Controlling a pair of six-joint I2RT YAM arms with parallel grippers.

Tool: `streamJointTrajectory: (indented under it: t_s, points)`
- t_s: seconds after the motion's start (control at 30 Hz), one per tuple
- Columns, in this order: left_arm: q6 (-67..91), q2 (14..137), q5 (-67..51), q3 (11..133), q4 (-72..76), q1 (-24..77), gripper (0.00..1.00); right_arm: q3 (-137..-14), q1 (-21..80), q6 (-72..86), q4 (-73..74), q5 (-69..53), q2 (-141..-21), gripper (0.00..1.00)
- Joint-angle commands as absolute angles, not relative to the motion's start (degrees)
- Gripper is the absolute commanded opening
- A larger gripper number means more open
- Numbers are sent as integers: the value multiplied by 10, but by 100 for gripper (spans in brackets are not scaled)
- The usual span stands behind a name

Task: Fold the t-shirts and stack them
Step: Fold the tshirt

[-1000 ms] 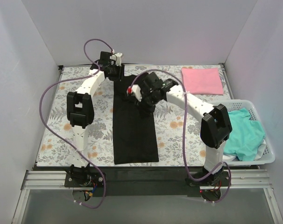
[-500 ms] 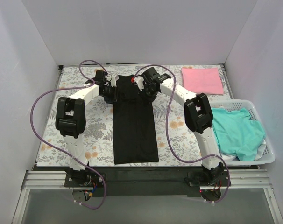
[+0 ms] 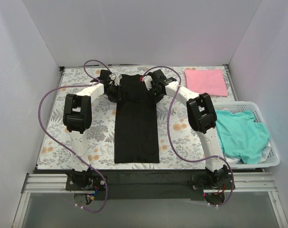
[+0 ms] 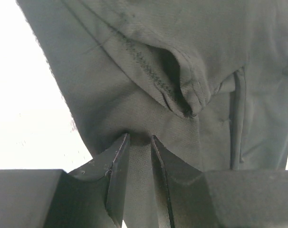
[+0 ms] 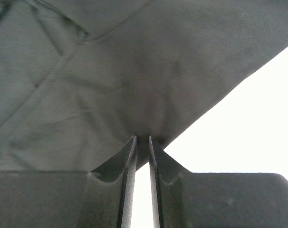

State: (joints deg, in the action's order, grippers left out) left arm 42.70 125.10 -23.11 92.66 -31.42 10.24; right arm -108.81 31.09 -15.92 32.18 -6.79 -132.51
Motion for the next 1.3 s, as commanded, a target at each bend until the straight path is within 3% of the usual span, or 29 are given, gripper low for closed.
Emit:
streamJointTrajectory:
  t_s: [0.0,0.67,0.83,0.9,1.03,1.17,1.27]
  points:
    - [432,1278,-216,955,-315,104,24,-1087,297,-146,288,-51,-1343,21]
    - [440,1375,-208,1116,-325,104,27,-1195,262,-142,286,-52,-1405,24]
    - [432,1322,-251,1140,-333,103,36,-1204,261,-162,287,-59,-1340,38]
    - [418,1264,-273,1146,-335,103,45,-1186,262,-172,288,-63,-1279,52]
    - [368,1139,-309,1120,-323,103,77,-1129,261,-214,287,-104,-1164,70]
    - [295,1011,-344,1021,-272,102,80,-1077,262,-263,280,-159,-1033,79]
    - [254,897,-362,863,-208,104,82,-1001,264,-275,239,-204,-955,94]
